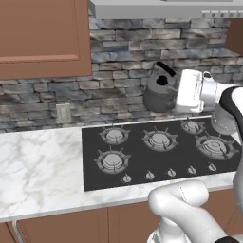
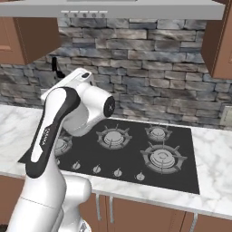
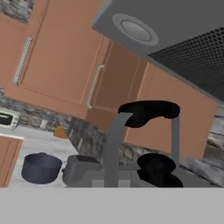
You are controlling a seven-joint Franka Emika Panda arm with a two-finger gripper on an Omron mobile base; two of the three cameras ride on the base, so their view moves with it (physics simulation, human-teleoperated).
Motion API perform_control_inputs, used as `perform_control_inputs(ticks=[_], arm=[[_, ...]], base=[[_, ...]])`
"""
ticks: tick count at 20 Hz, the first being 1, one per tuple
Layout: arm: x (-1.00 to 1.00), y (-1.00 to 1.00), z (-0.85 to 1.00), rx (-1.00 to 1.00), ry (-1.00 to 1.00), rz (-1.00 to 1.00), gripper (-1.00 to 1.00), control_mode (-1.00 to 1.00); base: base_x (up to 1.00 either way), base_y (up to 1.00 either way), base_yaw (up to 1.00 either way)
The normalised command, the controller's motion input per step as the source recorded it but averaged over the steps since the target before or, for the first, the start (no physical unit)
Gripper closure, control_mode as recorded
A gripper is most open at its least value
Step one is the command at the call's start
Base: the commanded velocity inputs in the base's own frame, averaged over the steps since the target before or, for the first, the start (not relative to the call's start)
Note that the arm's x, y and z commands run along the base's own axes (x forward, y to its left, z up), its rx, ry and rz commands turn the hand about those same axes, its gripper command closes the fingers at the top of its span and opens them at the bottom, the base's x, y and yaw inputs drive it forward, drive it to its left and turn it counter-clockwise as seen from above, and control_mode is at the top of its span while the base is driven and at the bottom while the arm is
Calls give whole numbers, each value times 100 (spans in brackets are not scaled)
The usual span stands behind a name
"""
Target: Pick the kettle from the cabinet and place it on a stove burner. Then pick the pot from the counter and place it on another stove burner. Finally, turn both burners on.
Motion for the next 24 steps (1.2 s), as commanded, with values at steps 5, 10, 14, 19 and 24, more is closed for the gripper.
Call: perform_control_inputs(ticks=[5, 10, 14, 19, 24], arm=[[14, 0, -29, 0, 3, 13, 100, -100], [22, 7, -25, 0, 2, 8, 100, -100], [30, 18, -20, 0, 4, 4, 100, -100], [30, 18, -17, 0, 4, 0, 100, -100], [17, 9, -13, -1, 1, 0, 100, -100]], base=[[0, 0, 0], [0, 0, 0], [0, 0, 0], [0, 0, 0], [0, 0, 0]])
